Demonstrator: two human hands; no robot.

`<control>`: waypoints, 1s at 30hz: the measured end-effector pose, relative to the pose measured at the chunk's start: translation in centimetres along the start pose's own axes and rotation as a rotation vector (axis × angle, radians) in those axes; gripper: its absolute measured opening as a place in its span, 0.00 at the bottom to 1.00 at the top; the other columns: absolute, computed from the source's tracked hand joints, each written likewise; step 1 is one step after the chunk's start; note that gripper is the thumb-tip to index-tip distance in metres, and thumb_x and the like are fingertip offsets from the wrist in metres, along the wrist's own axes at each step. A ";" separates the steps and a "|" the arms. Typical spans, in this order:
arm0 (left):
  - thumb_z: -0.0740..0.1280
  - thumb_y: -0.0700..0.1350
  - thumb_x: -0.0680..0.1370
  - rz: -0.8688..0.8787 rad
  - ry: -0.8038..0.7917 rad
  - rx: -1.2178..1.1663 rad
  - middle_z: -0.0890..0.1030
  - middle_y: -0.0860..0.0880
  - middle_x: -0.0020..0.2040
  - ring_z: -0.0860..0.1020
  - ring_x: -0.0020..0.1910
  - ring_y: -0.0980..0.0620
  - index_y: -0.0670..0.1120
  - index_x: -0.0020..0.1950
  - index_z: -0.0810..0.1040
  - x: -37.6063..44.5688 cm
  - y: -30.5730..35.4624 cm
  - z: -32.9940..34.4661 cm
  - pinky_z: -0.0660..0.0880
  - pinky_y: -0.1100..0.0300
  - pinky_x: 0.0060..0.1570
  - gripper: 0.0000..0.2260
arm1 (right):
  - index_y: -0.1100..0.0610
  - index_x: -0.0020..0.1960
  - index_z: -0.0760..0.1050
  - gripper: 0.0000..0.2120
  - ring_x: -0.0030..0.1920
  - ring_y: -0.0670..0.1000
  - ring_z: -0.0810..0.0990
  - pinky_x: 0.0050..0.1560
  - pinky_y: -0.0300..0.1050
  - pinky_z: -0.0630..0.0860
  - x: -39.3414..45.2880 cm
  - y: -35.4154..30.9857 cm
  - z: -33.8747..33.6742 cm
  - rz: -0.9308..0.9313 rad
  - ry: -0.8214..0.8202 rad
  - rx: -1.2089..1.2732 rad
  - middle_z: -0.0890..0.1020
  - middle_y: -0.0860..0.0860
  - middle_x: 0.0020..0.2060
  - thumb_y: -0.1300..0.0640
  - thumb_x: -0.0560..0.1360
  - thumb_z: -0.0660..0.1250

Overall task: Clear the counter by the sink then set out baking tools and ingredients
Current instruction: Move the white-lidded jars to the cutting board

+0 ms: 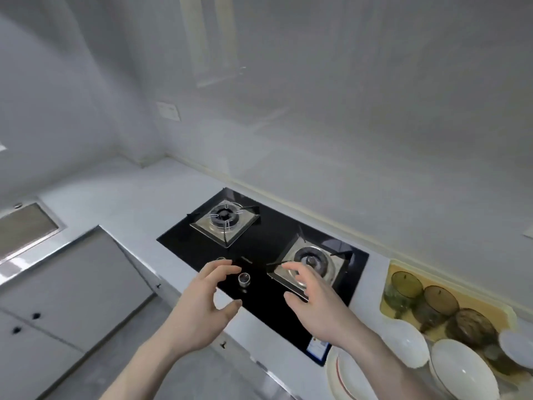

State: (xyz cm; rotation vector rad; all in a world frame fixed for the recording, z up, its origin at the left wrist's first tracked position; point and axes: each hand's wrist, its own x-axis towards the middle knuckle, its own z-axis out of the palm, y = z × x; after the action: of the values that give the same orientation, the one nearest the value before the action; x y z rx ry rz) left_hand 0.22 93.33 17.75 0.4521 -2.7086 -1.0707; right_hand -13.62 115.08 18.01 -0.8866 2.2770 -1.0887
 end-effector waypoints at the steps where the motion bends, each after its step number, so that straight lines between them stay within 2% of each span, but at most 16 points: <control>1: 0.73 0.50 0.75 -0.021 0.013 0.001 0.66 0.69 0.70 0.73 0.64 0.65 0.64 0.67 0.72 -1.1 -1.3 -1.6 0.72 0.64 0.61 0.23 | 0.31 0.70 0.62 0.21 0.69 0.38 0.69 0.70 0.45 0.71 0.6 -1.5 1.6 -0.021 -0.018 -0.009 0.65 0.32 0.71 0.48 0.81 0.62; 7: 0.72 0.52 0.73 -0.152 0.176 0.039 0.68 0.68 0.68 0.72 0.66 0.65 0.61 0.66 0.73 -8.9 -10.5 -11.3 0.71 0.60 0.67 0.22 | 0.36 0.74 0.62 0.23 0.70 0.36 0.65 0.74 0.44 0.66 4.6 -10.8 12.7 -0.181 -0.156 -0.066 0.65 0.30 0.68 0.51 0.81 0.62; 15: 0.72 0.52 0.75 -0.388 0.372 0.130 0.66 0.68 0.69 0.66 0.69 0.65 0.63 0.66 0.72 -21.1 -20.3 -21.7 0.65 0.65 0.67 0.22 | 0.36 0.70 0.69 0.22 0.67 0.34 0.70 0.71 0.41 0.69 8.0 -21.9 27.6 -0.365 -0.297 -0.004 0.70 0.28 0.63 0.54 0.79 0.65; 18: 0.73 0.51 0.75 -0.457 0.453 0.148 0.67 0.66 0.70 0.66 0.70 0.63 0.62 0.67 0.72 -24.2 -22.7 -25.1 0.64 0.64 0.68 0.22 | 0.36 0.70 0.68 0.22 0.68 0.35 0.69 0.70 0.39 0.68 9.3 -25.7 32.0 -0.428 -0.391 -0.015 0.69 0.30 0.67 0.54 0.80 0.65; 20: 0.73 0.50 0.75 -0.504 0.496 0.155 0.68 0.65 0.70 0.67 0.70 0.62 0.61 0.67 0.73 -25.7 -23.9 -26.9 0.63 0.64 0.66 0.22 | 0.37 0.71 0.68 0.22 0.68 0.35 0.69 0.67 0.37 0.69 10.1 -27.9 34.3 -0.477 -0.440 -0.036 0.68 0.31 0.69 0.53 0.80 0.64; 24: 0.72 0.51 0.75 -0.599 0.573 0.160 0.67 0.66 0.70 0.66 0.70 0.63 0.62 0.66 0.72 -28.5 -27.2 -29.6 0.66 0.62 0.67 0.21 | 0.38 0.71 0.68 0.22 0.68 0.35 0.69 0.56 0.27 0.70 12.7 -31.9 39.8 -0.544 -0.540 -0.057 0.68 0.29 0.68 0.54 0.80 0.65; 26: 0.72 0.52 0.75 -0.643 0.598 0.150 0.67 0.67 0.70 0.66 0.70 0.63 0.63 0.66 0.72 -29.7 -29.3 -31.0 0.66 0.61 0.68 0.21 | 0.38 0.71 0.68 0.22 0.68 0.35 0.69 0.60 0.29 0.71 14.3 -33.8 42.8 -0.569 -0.589 -0.048 0.68 0.29 0.68 0.54 0.80 0.65; 28: 0.72 0.53 0.75 -0.676 0.608 0.165 0.66 0.68 0.70 0.66 0.70 0.63 0.64 0.66 0.71 -30.5 -31.2 -32.5 0.65 0.63 0.68 0.21 | 0.38 0.71 0.68 0.22 0.68 0.36 0.69 0.68 0.37 0.69 15.8 -35.3 45.3 -0.585 -0.629 -0.043 0.68 0.30 0.69 0.54 0.80 0.65; 30: 0.72 0.54 0.75 -0.722 0.618 0.181 0.66 0.68 0.70 0.66 0.70 0.63 0.64 0.66 0.71 -31.0 -33.3 -34.3 0.64 0.63 0.66 0.22 | 0.38 0.70 0.68 0.22 0.69 0.37 0.69 0.70 0.40 0.68 17.5 -37.0 48.2 -0.588 -0.680 -0.040 0.68 0.31 0.69 0.54 0.80 0.65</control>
State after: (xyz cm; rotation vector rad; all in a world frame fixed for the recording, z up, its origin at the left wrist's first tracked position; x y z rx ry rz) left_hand 46.07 59.47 17.34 1.5728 -2.1013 -0.6334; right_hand 18.11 60.42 17.62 -1.7007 1.5084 -0.7735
